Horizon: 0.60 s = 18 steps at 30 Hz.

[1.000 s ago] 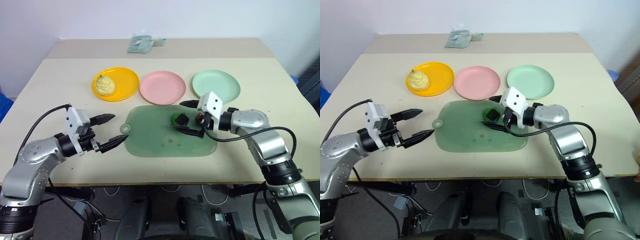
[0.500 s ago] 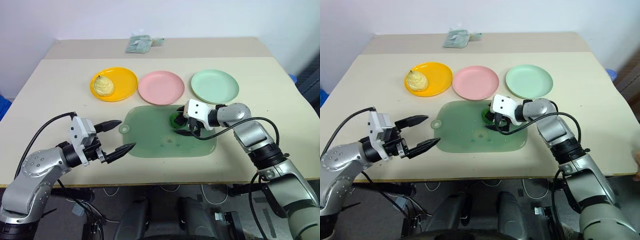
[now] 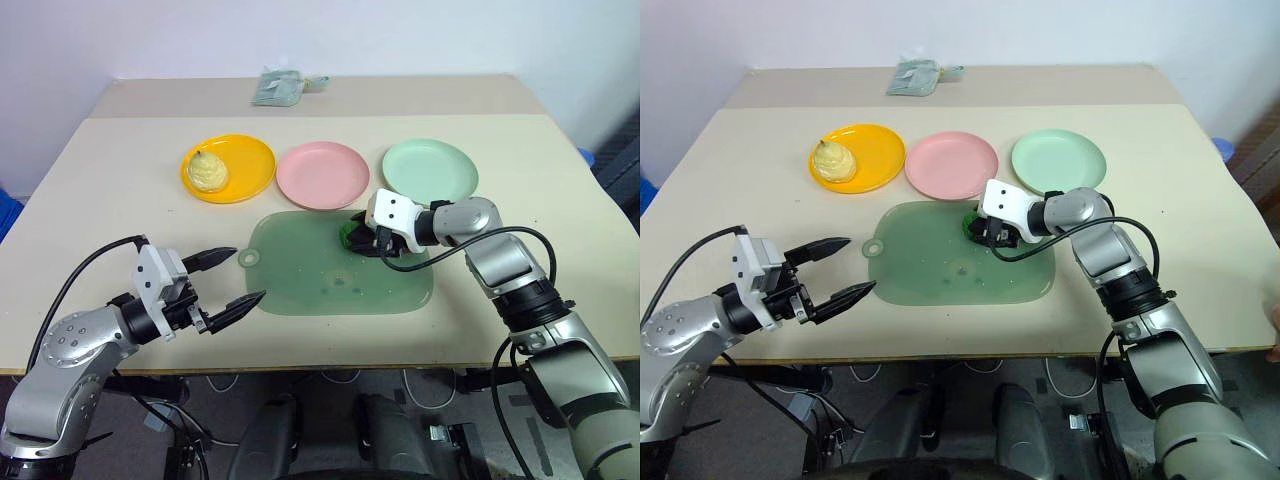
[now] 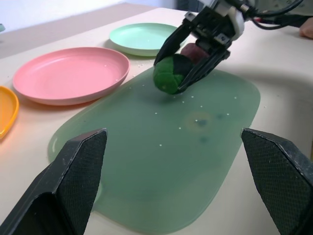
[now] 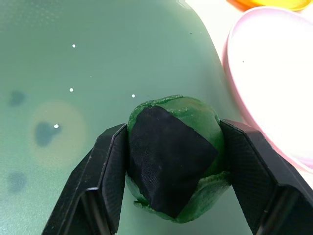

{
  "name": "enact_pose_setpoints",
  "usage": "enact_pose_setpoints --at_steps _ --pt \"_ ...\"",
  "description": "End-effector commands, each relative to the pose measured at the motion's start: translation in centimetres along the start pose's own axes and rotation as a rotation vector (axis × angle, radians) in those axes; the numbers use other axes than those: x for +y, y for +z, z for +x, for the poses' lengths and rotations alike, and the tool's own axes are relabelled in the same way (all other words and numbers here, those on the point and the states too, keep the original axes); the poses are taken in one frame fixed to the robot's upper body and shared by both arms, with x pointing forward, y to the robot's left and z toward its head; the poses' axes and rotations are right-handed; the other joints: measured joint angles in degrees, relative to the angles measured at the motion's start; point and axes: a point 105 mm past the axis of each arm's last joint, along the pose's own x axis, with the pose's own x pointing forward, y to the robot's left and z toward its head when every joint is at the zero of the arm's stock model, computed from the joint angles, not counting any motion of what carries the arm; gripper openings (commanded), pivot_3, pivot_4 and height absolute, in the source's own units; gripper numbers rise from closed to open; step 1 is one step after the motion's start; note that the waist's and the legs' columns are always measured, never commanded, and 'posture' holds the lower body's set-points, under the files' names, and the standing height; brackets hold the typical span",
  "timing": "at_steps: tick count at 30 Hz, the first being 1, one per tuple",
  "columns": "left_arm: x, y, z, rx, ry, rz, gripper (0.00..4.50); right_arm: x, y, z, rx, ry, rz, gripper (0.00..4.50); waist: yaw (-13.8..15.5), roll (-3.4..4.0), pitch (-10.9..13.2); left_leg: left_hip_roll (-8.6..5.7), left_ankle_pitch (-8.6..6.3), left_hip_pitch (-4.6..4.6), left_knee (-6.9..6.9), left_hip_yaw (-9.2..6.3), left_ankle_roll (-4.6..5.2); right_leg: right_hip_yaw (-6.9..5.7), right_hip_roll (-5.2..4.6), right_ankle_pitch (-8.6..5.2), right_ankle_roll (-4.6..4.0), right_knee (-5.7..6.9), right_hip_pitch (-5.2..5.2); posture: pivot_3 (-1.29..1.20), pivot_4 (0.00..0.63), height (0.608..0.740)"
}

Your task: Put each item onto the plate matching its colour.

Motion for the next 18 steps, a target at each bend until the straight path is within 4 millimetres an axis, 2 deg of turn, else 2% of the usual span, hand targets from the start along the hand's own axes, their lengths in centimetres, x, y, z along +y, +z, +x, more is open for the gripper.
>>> enact_pose_setpoints --at_steps 1,4,8,12,18 --pt "0.3 0.9 -0.1 -0.034 0.014 0.044 4.50 -4.2 4.2 -2.7 -0.158 -0.147 0.039 2.92 0.0 0.03 0.0 0.00 0.00 0.00 0.00 0.00 0.00 0.00 0.00 0.00 0.00 0.00 0.00 0.00 0.150 0.740" --pt "0.3 1.2 0.3 -0.051 0.017 0.043 4.50 -9.5 5.3 -4.9 -0.230 -0.367 0.091 2.92 -0.3 0.06 0.0 0.00 0.00 0.00 0.00 0.01 0.00 0.02 0.00 0.02 -0.02 0.00 -0.03 0.00 0.150 0.740" --pt "0.3 1.7 0.9 -0.078 0.025 0.047 4.50 -13.7 3.6 -6.2 -0.203 -0.549 0.132 2.92 -0.7 0.02 0.0 0.01 0.00 0.02 -0.07 -0.04 -0.02 -0.04 0.11 0.02 -0.02 -0.01 0.01 0.00 0.150 0.740" --pt "0.6 2.4 1.2 -0.115 0.064 0.048 4.50 -15.3 1.4 -6.3 -0.191 -0.676 0.216 2.92 -1.3 0.02 0.0 -0.01 0.00 0.02 -0.14 0.02 0.00 0.00 0.11 0.03 -0.01 -0.08 0.02 0.00 0.150 0.740" --pt "0.6 3.4 0.9 -0.127 0.115 0.061 4.50 -15.0 -2.6 -5.7 -0.069 -0.784 0.306 2.92 -1.6 0.10 0.1 0.00 0.03 0.02 -0.28 0.10 -0.04 0.17 0.15 0.09 0.09 -0.02 -0.12 0.00 0.150 0.740"
